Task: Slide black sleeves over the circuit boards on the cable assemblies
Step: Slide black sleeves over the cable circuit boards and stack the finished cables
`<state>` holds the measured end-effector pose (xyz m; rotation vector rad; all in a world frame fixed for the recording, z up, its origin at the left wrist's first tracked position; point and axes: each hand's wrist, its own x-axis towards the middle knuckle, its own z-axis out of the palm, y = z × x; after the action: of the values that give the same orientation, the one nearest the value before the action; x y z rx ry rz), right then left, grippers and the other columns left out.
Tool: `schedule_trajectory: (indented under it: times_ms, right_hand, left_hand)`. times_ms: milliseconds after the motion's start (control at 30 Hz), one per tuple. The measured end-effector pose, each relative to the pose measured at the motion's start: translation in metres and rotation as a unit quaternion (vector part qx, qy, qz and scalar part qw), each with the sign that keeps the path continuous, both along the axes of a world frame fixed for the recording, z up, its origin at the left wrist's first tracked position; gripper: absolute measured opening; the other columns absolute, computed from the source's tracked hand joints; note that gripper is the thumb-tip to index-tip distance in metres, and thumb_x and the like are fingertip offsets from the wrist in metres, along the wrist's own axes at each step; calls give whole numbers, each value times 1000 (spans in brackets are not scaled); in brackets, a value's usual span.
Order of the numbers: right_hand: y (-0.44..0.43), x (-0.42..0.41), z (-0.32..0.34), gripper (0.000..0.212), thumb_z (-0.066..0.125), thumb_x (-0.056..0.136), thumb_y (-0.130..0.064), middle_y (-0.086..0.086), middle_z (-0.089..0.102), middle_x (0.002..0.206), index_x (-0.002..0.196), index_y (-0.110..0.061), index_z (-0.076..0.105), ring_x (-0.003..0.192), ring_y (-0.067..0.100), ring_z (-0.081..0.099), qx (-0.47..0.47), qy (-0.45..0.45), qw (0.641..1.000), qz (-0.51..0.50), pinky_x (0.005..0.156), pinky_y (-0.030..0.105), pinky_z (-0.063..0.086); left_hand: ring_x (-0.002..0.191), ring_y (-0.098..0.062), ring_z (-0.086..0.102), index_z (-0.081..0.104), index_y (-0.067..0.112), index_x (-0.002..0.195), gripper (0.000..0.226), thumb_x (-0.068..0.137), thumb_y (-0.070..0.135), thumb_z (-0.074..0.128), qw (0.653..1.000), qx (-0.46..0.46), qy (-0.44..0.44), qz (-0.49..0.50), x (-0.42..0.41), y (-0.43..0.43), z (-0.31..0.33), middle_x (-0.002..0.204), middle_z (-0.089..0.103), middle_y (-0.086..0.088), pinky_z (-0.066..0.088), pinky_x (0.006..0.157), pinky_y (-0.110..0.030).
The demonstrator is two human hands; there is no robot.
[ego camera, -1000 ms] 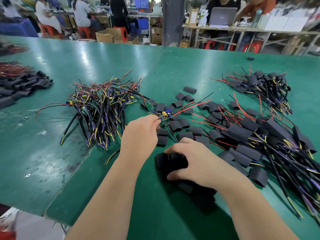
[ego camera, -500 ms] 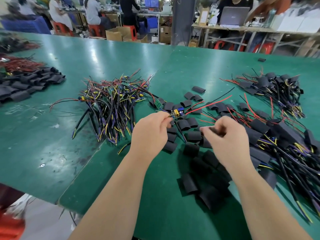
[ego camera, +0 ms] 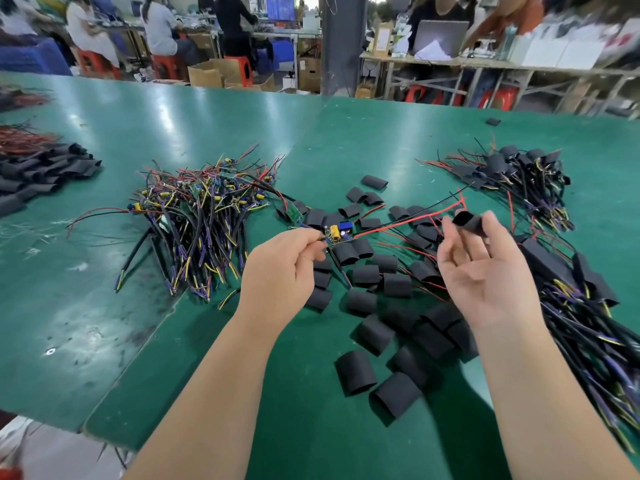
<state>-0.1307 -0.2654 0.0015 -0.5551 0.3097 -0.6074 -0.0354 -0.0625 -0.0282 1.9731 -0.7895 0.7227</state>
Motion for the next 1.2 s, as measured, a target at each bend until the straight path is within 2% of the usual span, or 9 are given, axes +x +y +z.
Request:
schedule_trajectory:
  times_ms: [67,333,500,667,800,967,1033,1133,1200]
  right_hand:
    - [1,-2,4,33,66,79,-14,12,74,89,107,-2,54,97,22,71,37,-27,999,-3,68,20,54]
    - [2,0,12,24,60,91,-22,15,72,99,96,1,64,91,16,72,82,-34,996,14,68,20,57]
    - [3,-3,14,36,59,91,-28,13,74,97,68,-7,77,87,11,71,46,-36,998,33,71,17,56]
    - [3,-3,12,25,65,81,-23,13,72,90,96,-4,61,86,15,70,-31,-17,999,7,73,18,53]
    - [0,-2,8,8,62,92,-14,9,63,86,91,-10,56,74,16,62,-104,37,992,-54,77,22,48]
    - [2,0,5,10,65,89,-9,6,66,87,96,-13,58,73,16,61,-205,130,968,-63,68,21,44]
    - [6,3,3,15,66,88,-9,6,69,84,100,-12,57,71,15,65,-171,139,975,-33,64,21,47]
    - [22,9,0,21,70,74,-14,4,72,78,92,-10,61,75,16,71,-80,108,986,99,63,20,55]
    - [33,11,-4,22,70,67,-16,4,73,82,86,-11,63,78,16,72,-67,89,981,157,66,20,56]
  left_hand:
    - [69,4,47,70,4,89,16,88,9,55,1000,-1,-2,-2,0,0,-1,72,68,6,33,68,1]
    - [70,2,53,71,4,90,13,86,6,59,1000,17,-6,-3,1,-2,-4,73,70,4,39,70,-7]
    - [70,-4,57,71,3,92,14,86,6,59,999,33,-5,-4,0,0,-2,75,71,2,45,70,-15]
    - [72,-18,66,73,5,90,16,84,3,58,996,86,-15,-11,-2,1,3,78,72,1,52,65,-26]
    - [67,-22,64,74,7,86,12,81,2,64,992,123,-33,5,-4,1,6,75,70,-1,47,60,-23]
    - [67,-24,65,74,7,84,11,81,2,65,990,129,-55,18,-7,-1,6,73,70,-2,50,54,-28]
    - [68,-25,66,74,7,85,9,81,1,69,992,111,-50,27,-7,-2,6,76,71,-2,51,57,-29]
    - [66,-26,64,74,7,86,7,84,6,68,995,86,-53,28,-10,-6,6,75,70,-3,52,55,-32]
    - [64,-26,63,74,7,87,8,85,8,66,995,73,-60,12,-13,-9,5,75,70,-2,52,55,-34]
